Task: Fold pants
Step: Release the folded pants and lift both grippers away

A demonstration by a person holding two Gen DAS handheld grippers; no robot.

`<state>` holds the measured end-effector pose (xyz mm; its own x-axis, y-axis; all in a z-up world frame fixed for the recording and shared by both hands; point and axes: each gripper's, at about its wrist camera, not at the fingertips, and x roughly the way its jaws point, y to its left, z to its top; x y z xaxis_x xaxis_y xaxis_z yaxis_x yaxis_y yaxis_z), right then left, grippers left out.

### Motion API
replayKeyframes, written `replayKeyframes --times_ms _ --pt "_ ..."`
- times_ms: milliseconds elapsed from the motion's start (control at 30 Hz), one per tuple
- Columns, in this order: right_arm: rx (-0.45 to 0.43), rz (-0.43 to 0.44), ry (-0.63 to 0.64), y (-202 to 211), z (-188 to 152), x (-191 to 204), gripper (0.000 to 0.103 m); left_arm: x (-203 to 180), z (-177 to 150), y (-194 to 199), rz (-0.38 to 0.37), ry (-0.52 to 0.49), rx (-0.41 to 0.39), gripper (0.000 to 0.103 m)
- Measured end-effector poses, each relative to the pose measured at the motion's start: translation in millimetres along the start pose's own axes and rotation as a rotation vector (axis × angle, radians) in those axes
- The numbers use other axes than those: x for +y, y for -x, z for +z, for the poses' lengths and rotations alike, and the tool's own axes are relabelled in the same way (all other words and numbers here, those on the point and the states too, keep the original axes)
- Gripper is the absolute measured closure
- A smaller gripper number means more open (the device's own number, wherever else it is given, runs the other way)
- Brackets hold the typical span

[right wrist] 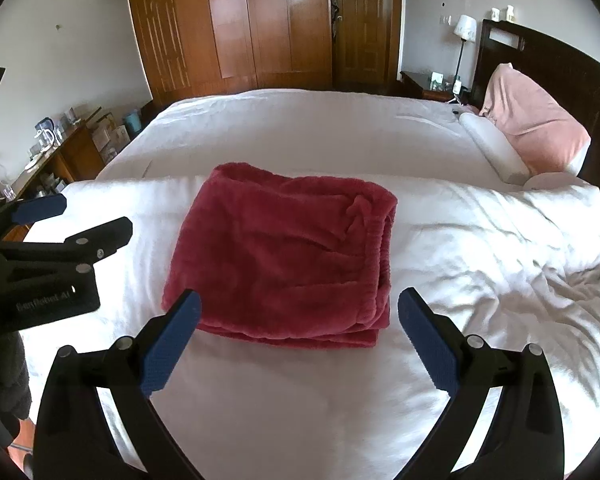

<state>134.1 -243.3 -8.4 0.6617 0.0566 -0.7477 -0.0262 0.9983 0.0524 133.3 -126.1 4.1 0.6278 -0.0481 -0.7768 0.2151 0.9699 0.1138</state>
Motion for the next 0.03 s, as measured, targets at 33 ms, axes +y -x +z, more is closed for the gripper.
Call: replayKeyframes --times_ms 33 --pt "0.006 0.0 -0.002 -3.2 -0.2 0.3 0.003 1.8 -0.5 -2.0 0.0 0.006 0.005 0.01"
